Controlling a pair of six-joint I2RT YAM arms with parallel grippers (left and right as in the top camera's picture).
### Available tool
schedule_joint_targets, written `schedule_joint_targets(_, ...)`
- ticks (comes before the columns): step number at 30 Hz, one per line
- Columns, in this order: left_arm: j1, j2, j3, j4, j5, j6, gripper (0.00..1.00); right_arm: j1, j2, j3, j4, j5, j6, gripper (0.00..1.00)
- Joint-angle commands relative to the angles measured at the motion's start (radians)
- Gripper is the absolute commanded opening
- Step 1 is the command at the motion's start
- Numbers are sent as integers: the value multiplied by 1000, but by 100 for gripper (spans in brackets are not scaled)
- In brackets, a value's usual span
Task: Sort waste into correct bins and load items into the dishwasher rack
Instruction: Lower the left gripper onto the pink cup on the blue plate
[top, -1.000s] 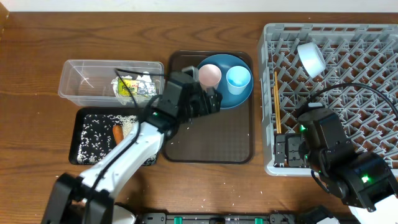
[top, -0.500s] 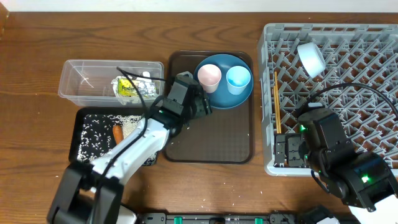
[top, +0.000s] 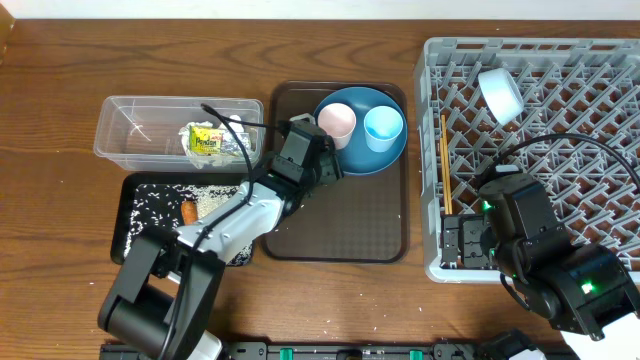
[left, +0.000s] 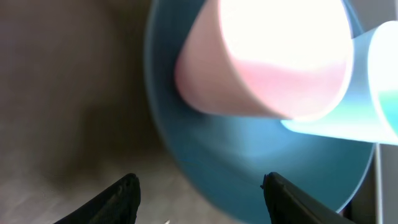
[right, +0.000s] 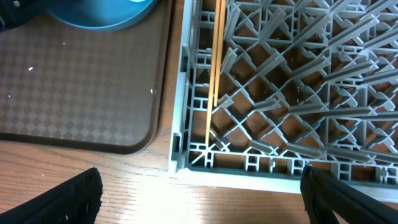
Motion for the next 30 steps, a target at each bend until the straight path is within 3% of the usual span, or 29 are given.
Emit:
schedule_joint_targets(1, -11, 48, -1, 11, -16, -3, 65, -5, -3, -1, 0, 14, -15, 99)
schedule_joint_targets(3, -11, 60, -1, 11, -16, -3, 56, -5, -3, -1, 0, 14, -15, 99)
schedule_joint_targets(12, -10, 60, -1, -1, -4, -2, 36, -5, -3, -1, 0, 14, -15, 99)
schedule_joint_targets(19, -10, 39, -1, -40, -4, -2, 34, -5, -3, -1, 0, 14, -15, 99)
schedule_joint_targets(30, -10, -81, -1, -224, -4, -1, 34, -5, -3, -1, 0, 14, -15, 99)
